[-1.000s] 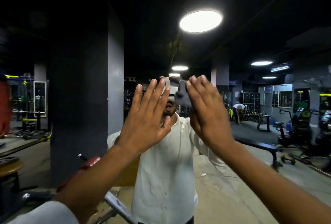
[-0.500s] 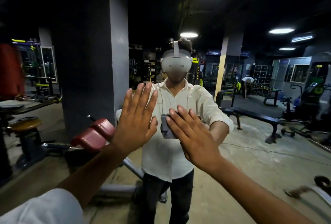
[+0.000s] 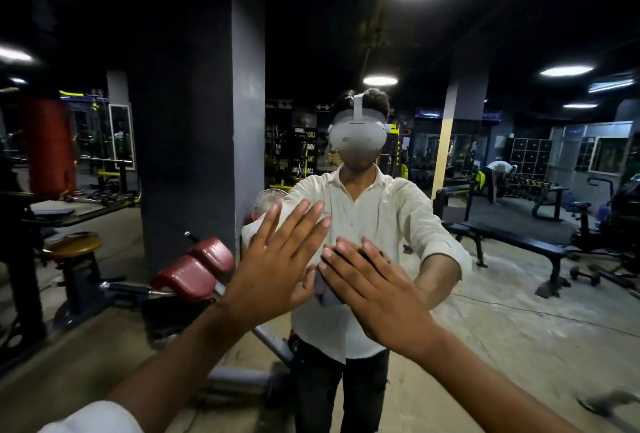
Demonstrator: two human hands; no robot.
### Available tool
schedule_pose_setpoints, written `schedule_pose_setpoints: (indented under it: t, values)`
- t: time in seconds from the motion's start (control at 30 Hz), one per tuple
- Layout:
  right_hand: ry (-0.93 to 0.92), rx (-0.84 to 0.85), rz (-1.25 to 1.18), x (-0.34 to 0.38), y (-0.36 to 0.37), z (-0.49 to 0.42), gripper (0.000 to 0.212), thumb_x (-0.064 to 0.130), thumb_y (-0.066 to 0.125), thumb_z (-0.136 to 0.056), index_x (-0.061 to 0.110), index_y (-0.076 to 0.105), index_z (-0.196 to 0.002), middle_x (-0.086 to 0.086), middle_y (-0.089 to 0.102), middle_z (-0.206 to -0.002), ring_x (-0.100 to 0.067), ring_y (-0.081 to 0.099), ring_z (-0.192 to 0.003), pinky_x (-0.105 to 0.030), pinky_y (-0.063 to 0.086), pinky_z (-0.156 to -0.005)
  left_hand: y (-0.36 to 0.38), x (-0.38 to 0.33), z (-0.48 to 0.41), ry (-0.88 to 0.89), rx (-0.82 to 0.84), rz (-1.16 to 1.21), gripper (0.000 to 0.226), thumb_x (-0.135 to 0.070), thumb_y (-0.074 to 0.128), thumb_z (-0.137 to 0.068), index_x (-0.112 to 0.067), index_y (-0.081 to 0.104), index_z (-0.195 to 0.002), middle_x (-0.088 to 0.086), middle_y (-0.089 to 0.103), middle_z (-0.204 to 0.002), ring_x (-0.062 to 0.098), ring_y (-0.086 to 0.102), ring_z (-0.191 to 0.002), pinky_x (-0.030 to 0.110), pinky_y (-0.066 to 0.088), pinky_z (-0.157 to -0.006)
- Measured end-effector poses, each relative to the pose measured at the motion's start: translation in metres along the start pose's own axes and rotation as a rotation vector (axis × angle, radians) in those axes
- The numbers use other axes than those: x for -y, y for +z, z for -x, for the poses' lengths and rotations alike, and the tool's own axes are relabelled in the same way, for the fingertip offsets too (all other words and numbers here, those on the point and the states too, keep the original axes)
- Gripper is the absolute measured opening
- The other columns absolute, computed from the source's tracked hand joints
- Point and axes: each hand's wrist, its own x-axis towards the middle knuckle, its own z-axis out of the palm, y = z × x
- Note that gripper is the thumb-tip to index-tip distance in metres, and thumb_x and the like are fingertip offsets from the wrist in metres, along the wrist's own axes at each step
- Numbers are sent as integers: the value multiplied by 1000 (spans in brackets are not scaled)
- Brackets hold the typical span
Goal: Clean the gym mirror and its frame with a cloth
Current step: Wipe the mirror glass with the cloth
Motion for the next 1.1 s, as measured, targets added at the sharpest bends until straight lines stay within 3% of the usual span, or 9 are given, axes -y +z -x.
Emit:
schedule_pose_setpoints:
  t: [0.1, 0.23, 0.3, 0.43, 0.5, 0.63, 0.83, 1.0, 1.1]
  values:
    - [92, -103, 24, -17, -23, -13, 56, 18, 22, -109, 6, 39, -160, -13, 29, -171, -33, 22, -160, -54, 19, -129, -5, 17, -36, 27, -96, 23, 77, -32, 57, -98, -10, 30, -167, 14, 15, -177, 32, 14, -164, 63, 15, -130]
    - [364, -271, -14, -63, -59, -47, 73, 2, 64, -93, 3, 37, -161, -14, 27, -171, -32, 19, -161, -58, 21, -128, -9, 38, -84, -26, -199, 36, 79, -34, 54, -99, -8, 25, -168, 14, 16, -177, 30, 14, -164, 62, 17, -130]
    - [422, -308, -44, -68, -64, -60, 76, 3, 71, -93, 3, 37, -160, -13, 29, -171, -31, 19, -161, -57, 21, -128, -11, 36, -99, -125, -227, 58, 80, -36, 53, -101, -7, 21, -169, 14, 12, -177, 30, 11, -165, 58, 17, -131]
    - [196, -232, 39, -81, -70, -71, 72, 7, 67, -98, 3, 34, -161, -15, 27, -171, -32, 19, -161, -57, 23, -128, -16, 47, -112, -100, -314, 98, 74, -32, 59, -98, -6, 37, -163, 17, 33, -171, 34, 30, -159, 56, 27, -128]
    - [277, -313, 47, -103, -83, -85, 71, 6, 66, -98, 3, 35, -161, -15, 29, -170, -31, 20, -161, -57, 21, -128, -21, 62, -122, -60, -321, 94, 72, -34, 60, -98, -9, 40, -162, 16, 38, -168, 34, 34, -157, 58, 26, -128]
    - [566, -520, -78, -118, -95, -122, 65, 4, 58, -100, 6, 36, -161, -12, 31, -170, -28, 18, -162, -55, 16, -131, -24, 68, -130, -25, -282, 56, 78, -40, 49, -102, -8, 23, -169, 16, 17, -177, 33, 14, -164, 62, 20, -129]
    - [280, -324, 35, -116, -93, -112, 70, 3, 59, -96, 4, 34, -162, -12, 28, -171, -28, 18, -161, -53, 17, -131, -17, 66, -120, -20, -258, 61, 83, -46, 44, -104, -3, 16, -169, 16, 9, -178, 31, 7, -165, 60, 19, -130]
    - [626, -485, -27, -150, -112, -117, 62, 14, 47, -103, 11, 31, -163, -10, 29, -171, -26, 15, -162, -43, 9, -133, -13, 66, -119, -15, -234, 50, 82, -50, 40, -104, -6, 17, -169, 15, 10, -178, 31, 5, -165, 60, 15, -131]
    - [550, -467, -47, -107, -88, -110, 64, 5, 54, -102, 5, 33, -162, -12, 27, -171, -29, 15, -162, -48, 11, -132, -14, 65, -118, -7, -250, 71, 82, -46, 42, -104, -4, 17, -169, 16, 9, -177, 31, 5, -165, 60, 16, -131]
